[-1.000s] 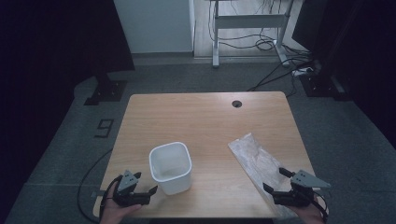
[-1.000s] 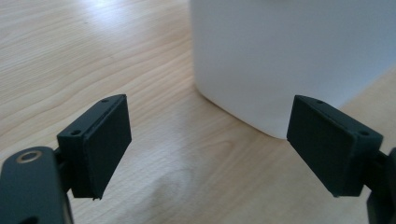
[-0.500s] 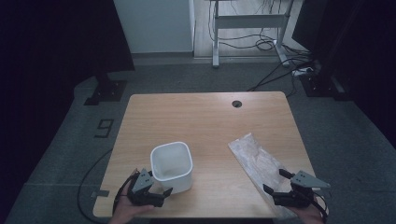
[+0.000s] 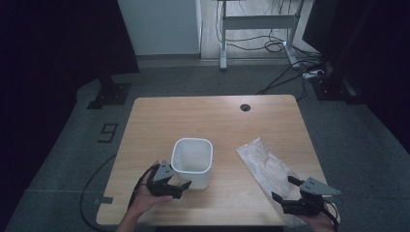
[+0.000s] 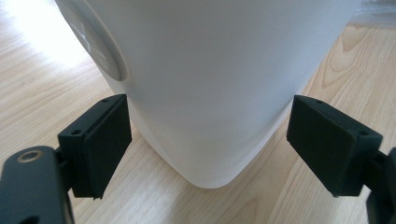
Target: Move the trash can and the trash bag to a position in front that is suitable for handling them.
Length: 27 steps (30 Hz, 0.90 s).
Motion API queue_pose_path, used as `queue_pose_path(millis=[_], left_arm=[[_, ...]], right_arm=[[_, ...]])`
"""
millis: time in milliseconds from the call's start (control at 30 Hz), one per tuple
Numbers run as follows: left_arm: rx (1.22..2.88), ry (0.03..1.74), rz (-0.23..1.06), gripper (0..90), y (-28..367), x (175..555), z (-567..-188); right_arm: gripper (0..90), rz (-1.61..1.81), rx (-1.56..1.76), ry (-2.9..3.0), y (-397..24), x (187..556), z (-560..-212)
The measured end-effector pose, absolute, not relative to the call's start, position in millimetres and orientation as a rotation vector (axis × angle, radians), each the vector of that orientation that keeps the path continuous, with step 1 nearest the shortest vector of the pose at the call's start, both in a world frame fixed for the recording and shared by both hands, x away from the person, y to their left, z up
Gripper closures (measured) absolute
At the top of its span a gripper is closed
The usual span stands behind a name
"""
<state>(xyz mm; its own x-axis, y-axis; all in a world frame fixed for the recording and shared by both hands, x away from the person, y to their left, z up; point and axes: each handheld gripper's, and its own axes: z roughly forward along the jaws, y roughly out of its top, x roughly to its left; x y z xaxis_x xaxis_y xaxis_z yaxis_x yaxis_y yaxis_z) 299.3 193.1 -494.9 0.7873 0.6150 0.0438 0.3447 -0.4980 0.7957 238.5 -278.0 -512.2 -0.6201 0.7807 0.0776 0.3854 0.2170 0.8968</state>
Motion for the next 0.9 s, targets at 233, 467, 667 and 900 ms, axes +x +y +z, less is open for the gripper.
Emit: queue_pose_path(millis=[233,467,667,900], left_arm=[[2.131,0.719,0.417,13.8,175,301,-497],[2.14,0.737,0.414,13.8,157,304,-502],[2.131,0.743,0.433,13.8,146,306,-502],[2.132,0.739,0.407,13.8,137,315,-502]], right_arm=[[11.0,1.36,1.09,2.103,-277,238,-513],[11.3,1.346,1.117,2.087,-282,238,-512],[11.4,1.343,1.136,2.074,-286,239,-513],[11.5,1.344,1.135,2.078,-285,239,-513]])
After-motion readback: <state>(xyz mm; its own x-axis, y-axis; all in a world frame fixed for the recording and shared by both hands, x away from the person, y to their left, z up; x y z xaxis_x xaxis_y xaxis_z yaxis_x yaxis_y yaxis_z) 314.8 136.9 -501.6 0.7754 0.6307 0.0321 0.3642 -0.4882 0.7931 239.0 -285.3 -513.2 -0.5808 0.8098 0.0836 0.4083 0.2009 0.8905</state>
